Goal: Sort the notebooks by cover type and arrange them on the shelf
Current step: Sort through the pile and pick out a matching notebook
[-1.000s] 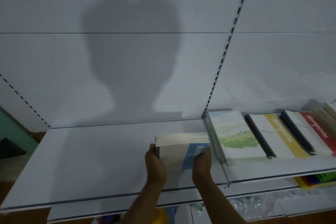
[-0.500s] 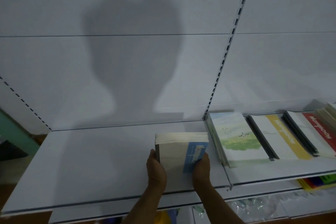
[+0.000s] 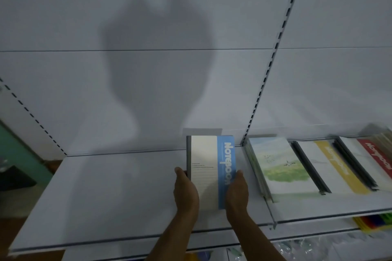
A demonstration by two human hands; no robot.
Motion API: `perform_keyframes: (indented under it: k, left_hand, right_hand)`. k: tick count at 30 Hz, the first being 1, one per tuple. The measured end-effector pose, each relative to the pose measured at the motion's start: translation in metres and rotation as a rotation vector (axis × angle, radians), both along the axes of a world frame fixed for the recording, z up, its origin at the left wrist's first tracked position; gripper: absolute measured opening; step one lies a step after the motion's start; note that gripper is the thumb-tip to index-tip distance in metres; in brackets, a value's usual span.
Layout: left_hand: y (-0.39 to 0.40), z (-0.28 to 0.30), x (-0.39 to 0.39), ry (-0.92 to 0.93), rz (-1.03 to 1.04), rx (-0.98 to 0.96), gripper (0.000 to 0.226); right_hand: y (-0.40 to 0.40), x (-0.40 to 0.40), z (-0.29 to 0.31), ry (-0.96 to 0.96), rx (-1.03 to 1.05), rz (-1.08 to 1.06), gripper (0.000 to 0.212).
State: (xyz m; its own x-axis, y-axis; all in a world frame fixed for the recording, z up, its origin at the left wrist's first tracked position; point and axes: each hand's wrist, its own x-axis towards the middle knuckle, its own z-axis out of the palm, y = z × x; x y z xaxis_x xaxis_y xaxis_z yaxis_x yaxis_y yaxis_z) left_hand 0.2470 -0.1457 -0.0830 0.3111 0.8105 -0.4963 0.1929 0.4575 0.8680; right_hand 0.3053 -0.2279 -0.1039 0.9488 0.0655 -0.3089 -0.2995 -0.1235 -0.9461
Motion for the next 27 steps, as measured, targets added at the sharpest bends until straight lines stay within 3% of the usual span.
perform_keyframes:
  k: [4, 7, 12, 19, 24, 27]
  left_hand:
    - [-0.007, 0.005, -0.01, -0.229, -0.034, 0.06, 0.047]
    - [-0.007, -0.004, -0.017, -0.329, -0.103, 0.037, 0.041]
    - [-0.007, -0.021, -0.024, -0.344, -0.119, 0.003, 0.038]
    - [-0.005, -0.026, -0.016, -0.343, -0.083, -0.046, 0.038]
    - [-0.006, -0.031, -0.017, -0.298, -0.079, -0.031, 0.038]
    - [-0.003, -0.023, -0.01, -0.213, -0.039, -0.042, 0.041]
  right_hand:
    - [-0.003, -0.006, 0.01, 0.086, 0.302, -0.048, 0.04]
    - [-0.007, -0.013, 0.01, 0.063, 0.357, -0.048, 0.041]
    - [-0.01, -0.019, -0.007, 0.005, 0.268, -0.01, 0.042]
    - [-0.007, -0.013, -0.012, -0.065, 0.223, -0.029, 0.025]
    - [-0.012, -0.008, -0.017, -0.007, 0.13, 0.007, 0.039]
    - [-0.004, 0.002, -0.018, -0.017, -0.012, 0.019, 0.036]
